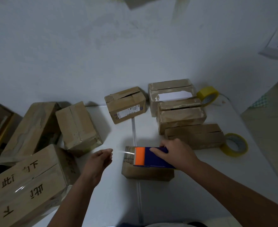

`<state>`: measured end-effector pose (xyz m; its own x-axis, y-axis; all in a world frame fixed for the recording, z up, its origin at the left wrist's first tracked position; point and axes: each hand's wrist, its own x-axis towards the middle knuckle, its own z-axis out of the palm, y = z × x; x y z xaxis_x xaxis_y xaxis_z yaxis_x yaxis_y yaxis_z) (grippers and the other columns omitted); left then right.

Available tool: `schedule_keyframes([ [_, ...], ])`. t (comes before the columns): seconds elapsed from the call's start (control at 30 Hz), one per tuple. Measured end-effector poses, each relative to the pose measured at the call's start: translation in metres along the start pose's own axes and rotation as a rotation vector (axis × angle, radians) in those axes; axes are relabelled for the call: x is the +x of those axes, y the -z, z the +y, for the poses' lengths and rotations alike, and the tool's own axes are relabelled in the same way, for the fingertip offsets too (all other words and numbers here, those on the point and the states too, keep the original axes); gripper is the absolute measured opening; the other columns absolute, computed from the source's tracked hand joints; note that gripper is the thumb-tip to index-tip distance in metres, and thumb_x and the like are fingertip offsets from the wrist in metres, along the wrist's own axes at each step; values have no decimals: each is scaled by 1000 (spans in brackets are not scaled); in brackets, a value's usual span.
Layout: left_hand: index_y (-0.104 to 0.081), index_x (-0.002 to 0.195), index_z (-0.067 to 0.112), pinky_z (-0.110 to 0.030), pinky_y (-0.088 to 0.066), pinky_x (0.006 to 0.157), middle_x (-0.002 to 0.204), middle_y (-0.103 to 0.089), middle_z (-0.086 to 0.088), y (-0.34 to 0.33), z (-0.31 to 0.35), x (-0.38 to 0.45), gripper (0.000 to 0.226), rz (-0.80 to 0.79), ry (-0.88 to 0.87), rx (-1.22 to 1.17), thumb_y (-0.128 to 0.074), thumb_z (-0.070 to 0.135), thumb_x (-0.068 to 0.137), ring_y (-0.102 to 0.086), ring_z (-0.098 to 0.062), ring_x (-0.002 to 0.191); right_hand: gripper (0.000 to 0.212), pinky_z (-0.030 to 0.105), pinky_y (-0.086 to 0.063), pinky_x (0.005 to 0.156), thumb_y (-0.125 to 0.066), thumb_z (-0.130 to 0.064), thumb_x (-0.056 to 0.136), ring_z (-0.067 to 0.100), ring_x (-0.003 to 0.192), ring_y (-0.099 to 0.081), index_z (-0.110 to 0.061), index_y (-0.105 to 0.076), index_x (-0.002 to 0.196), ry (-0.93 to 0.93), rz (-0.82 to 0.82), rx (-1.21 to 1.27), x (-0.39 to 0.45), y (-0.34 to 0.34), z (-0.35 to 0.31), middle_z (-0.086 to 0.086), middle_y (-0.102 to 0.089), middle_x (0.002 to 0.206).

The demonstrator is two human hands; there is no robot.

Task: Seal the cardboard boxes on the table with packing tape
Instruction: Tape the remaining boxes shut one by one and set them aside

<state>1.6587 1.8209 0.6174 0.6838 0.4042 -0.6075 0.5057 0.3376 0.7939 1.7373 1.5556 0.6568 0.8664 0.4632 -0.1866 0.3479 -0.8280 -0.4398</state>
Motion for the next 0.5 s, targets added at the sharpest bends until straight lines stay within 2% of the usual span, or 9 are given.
schedule_keyframes([
  [0.1,-70,96,5,-26,-50,76,84,-64,-8,7,-15,6,9,14,48,-2,-62,9,95,-60,-16,81,42,19,-44,59,-44,-65,91,8,75,-55,-25,-54,98,-8,4,-43,4,-5,-9,-12,-52,78],
  [0.27,-70,94,8,-26,-50,78,93,-65,-10,8,-41,22,7,59,41,23,-64,9,95,-61,-20,90,43,24,-42,61,-41,-67,91,11,76,-57,-26,-52,95,-24,1,-117,12,-13,-17,-8,-55,80],
  [0.5,-71,94,3,-30,-51,79,89,-65,-13,1,-70,34,11,45,56,49,-66,13,93,-60,-24,85,46,25,-48,67,-38,-67,92,13,82,-60,-24,-52,100,-36,-21,-199,16,-19,-24,-4,-64,92],
])
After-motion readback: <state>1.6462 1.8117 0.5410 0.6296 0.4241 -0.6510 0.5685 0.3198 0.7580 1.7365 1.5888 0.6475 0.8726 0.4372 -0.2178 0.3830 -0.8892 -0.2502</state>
